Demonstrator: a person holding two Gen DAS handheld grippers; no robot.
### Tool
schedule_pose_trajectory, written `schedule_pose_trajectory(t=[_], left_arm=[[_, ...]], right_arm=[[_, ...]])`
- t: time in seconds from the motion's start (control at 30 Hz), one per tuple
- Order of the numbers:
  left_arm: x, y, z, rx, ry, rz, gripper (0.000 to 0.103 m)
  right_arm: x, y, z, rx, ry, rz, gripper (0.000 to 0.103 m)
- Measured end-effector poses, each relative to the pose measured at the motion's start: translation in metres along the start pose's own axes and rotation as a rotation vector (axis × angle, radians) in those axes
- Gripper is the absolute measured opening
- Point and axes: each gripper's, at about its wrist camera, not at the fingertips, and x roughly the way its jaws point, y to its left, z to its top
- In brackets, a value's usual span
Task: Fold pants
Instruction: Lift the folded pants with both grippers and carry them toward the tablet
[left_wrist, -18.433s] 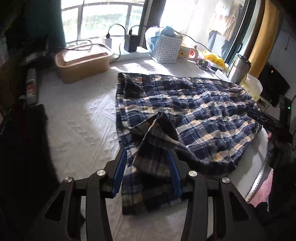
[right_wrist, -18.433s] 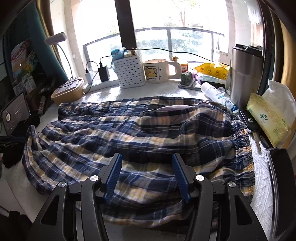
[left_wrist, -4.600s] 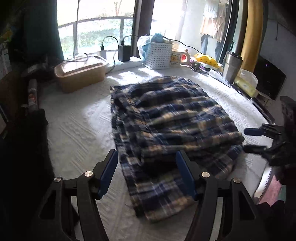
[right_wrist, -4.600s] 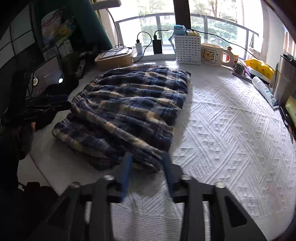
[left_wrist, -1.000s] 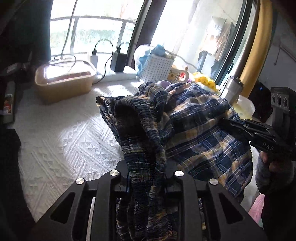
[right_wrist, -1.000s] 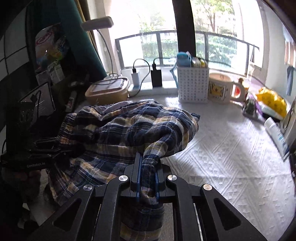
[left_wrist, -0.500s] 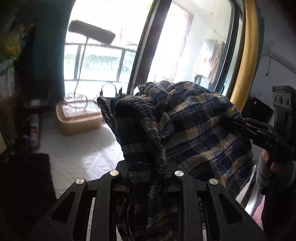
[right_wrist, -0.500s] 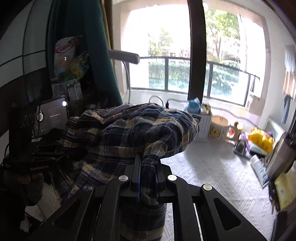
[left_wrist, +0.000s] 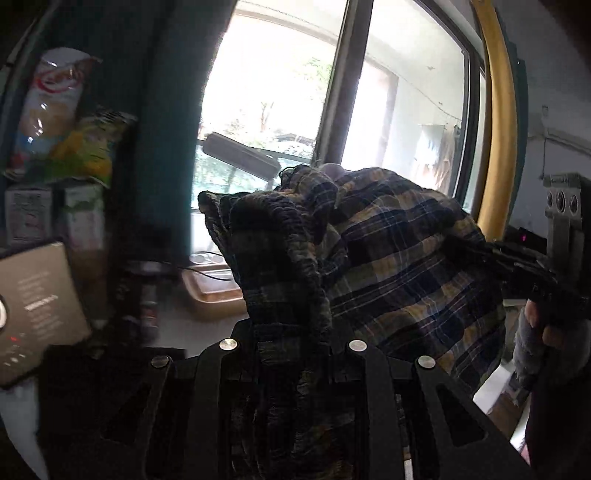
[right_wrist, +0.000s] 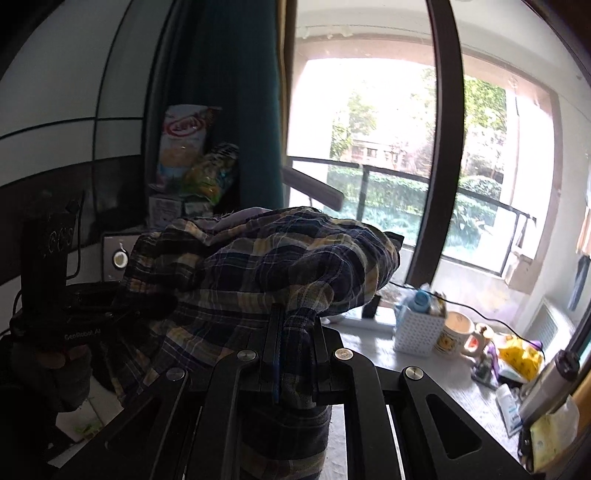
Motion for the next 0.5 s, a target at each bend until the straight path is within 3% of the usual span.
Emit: schedule_pose_trajectory(t=[0.37,0.5], left_arm=[[-0.044,0.085,-0.001,-0.001,0.014,0.202,0.022],[-0.035,0.120,-0.013,-0.029,0.058,0.259,0.022]], right_arm=[[0.062,0.062,0.020,0.039,-0.015,0.189,0.011],[0.101,0.087,0.017,0.062,0.016,0.264,0.011]])
